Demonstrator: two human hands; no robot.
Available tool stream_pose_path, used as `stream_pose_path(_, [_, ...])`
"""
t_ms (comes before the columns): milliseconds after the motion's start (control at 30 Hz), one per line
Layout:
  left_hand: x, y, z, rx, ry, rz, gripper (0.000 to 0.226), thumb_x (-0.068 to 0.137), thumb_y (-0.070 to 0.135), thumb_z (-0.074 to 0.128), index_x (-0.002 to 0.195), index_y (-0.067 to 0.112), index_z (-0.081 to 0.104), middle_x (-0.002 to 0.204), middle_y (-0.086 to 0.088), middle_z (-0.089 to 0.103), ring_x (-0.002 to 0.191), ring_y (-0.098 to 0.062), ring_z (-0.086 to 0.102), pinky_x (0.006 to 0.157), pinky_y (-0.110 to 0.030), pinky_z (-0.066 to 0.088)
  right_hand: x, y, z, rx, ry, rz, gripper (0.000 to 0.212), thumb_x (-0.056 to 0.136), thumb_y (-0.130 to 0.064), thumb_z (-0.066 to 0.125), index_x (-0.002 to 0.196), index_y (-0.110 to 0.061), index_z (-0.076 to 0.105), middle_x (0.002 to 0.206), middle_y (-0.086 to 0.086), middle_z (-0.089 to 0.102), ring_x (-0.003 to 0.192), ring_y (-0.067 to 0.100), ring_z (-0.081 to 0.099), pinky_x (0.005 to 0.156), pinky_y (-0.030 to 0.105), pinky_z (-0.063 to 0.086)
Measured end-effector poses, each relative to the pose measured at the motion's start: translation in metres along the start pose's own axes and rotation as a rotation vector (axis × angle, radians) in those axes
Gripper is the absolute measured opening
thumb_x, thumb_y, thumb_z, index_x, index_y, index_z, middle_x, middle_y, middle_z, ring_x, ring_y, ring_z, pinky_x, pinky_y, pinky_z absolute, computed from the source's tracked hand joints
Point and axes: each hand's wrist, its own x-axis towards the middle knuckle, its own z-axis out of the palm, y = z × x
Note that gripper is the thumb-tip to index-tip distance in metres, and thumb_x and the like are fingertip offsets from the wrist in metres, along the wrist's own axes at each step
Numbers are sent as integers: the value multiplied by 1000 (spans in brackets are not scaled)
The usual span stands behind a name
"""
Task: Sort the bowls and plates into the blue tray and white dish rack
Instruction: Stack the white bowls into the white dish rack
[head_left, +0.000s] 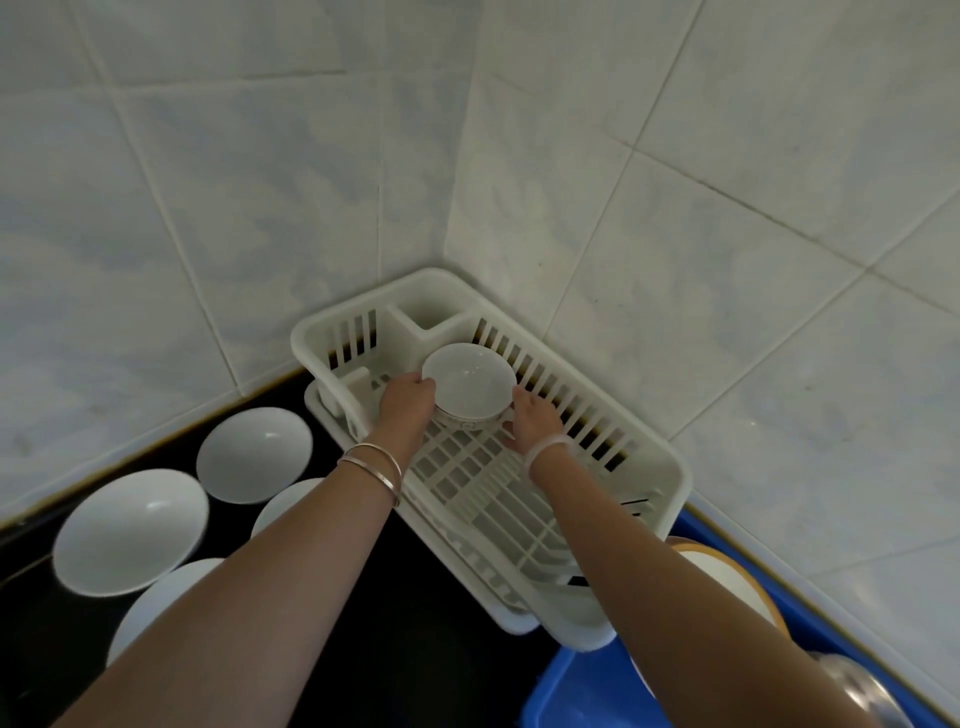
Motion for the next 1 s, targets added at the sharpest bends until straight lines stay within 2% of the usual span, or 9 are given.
stream_pose_path(100, [-15,7,-8,106,-22,54,32,91,15,42,113,2,61,109,-20,61,89,-27,53,73,-31,43,-15,-9,-7,-72,-14,-45,47,99,-29,32,119,9,52,126,27,55,111,42,55,97,56,44])
stream_pose_path(200, [-38,16,-23,163,-56,110,38,93,21,43,126,10,56,124,-13,60,107,-28,57,86,-34,48,-36,-17,-16,-78,-26,-86,45,98,-27,34,118,9,53,121,27,58,106,43,57,97,57,43])
stream_pose_path(267, [-58,20,-36,231,-61,178,37,93,25,45,127,15,57,124,-7,61,106,-21,58,81,-28,46,-57,-22,-18,-26,-70,-95,38,97,-28,38,116,-3,59,109,14,64,93,30,61,95,50,48])
stream_pose_path(333, [-83,22,-52,270,-40,250,33,93,26,47,123,18,59,123,-3,62,103,-14,56,79,-23,42,-80,-25,-17,-3,-125,-144,28,96,-29,40,106,-14,62,100,2,65,84,20,59,88,43,52])
stream_pose_path(467, [-134,10,-93,341,32,307,32,94,25,48,123,18,60,128,-3,61,119,-18,53,92,-25,37,-128,-19,-5,22,-191,-215,25,95,-27,41,84,-22,63,85,-3,67,76,17,61,76,37,53])
stream_pose_path(567, [-165,-13,-122,346,111,289,31,92,21,50,121,16,61,125,-4,62,118,-20,54,92,-25,36,-154,-2,14,33,-244,-192,27,95,-26,41,79,-26,61,79,-5,68,69,12,62,67,28,51])
stream_pose_path(700, [-196,-55,-154,383,237,245,32,91,15,52,122,14,60,126,-7,61,118,-23,53,96,-29,38,-170,29,46,-110,-298,-84,22,96,-28,40,85,-23,59,81,-6,65,71,12,59,69,29,50])
stream_pose_path(867, [-209,-95,-186,437,448,167,40,88,7,56,127,12,54,141,-10,45,131,-25,41,108,-38,32,-171,51,77,-504,-267,-82,27,96,-28,40,87,-12,59,78,8,54,70,22,50,66,33,42])
stream_pose_path(1000, [-205,-120,-206,423,500,113,51,85,2,57,134,11,47,144,-13,40,133,-28,39,110,-43,34,-168,53,100,-594,-264,-74,28,95,-31,45,94,-7,60,80,9,58,75,26,59,74,39,52])
